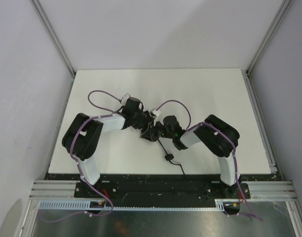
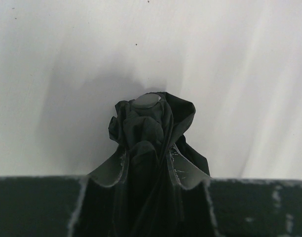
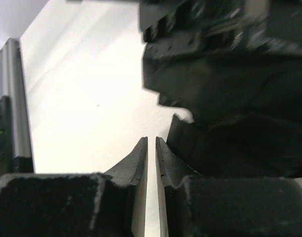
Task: Put away the umbrella
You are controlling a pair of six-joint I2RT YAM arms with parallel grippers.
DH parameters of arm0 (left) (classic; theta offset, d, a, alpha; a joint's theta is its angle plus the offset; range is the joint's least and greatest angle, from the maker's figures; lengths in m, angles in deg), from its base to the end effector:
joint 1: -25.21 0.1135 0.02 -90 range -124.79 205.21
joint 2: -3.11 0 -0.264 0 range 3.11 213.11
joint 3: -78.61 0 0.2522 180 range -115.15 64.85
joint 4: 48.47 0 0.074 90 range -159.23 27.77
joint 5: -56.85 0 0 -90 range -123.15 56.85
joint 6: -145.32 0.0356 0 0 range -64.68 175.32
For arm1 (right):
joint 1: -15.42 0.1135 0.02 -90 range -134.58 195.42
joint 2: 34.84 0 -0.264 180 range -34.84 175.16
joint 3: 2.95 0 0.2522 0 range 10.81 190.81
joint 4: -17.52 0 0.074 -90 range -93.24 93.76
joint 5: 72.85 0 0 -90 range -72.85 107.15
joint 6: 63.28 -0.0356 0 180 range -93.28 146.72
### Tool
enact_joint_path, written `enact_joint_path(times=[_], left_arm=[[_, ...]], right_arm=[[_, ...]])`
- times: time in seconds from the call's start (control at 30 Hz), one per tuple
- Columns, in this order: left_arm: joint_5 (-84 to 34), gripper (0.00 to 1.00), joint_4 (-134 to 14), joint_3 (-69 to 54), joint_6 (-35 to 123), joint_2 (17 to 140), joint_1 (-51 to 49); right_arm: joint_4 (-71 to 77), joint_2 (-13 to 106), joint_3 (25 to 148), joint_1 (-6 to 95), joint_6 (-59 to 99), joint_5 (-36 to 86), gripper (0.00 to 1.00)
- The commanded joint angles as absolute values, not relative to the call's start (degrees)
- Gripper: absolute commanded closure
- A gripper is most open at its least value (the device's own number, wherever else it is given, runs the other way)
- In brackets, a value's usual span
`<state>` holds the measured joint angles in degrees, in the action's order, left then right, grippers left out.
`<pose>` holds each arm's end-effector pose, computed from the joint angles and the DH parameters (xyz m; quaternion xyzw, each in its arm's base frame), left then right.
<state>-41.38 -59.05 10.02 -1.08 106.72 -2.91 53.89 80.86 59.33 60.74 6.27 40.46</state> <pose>0.3244 -0.1676 0.1473 -0.2519 0.8889 -0.2043 0.3236 0.2620 0.2849 0.1176 -0.2869 0.7432 0.4525 0.4007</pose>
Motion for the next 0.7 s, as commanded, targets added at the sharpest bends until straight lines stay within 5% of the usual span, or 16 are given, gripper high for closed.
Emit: enact_joint_path(times=[0.0,0.23,0.4,0.67], left_arm=[[-39.24,1.0,-69.19,11.94,0.97,108.56,-2.33],[-38.27,1.0,-67.98,12.57,2.82,106.69,-2.09],[-38.48,1.0,-66.64,12.43,6.03,100.26,-2.09],[-42.43,1.0,-54.22,13.12,17.73,81.22,-2.76]], right_arm=[[53.18,83.47,56.0,60.04,1.55,44.16,0.82],[53.55,70.86,55.9,57.51,-6.37,51.79,0.55],[38.54,51.55,56.07,56.42,-8.13,49.56,0.4],[4.61,27.97,57.21,48.83,0.09,40.1,0.32]])
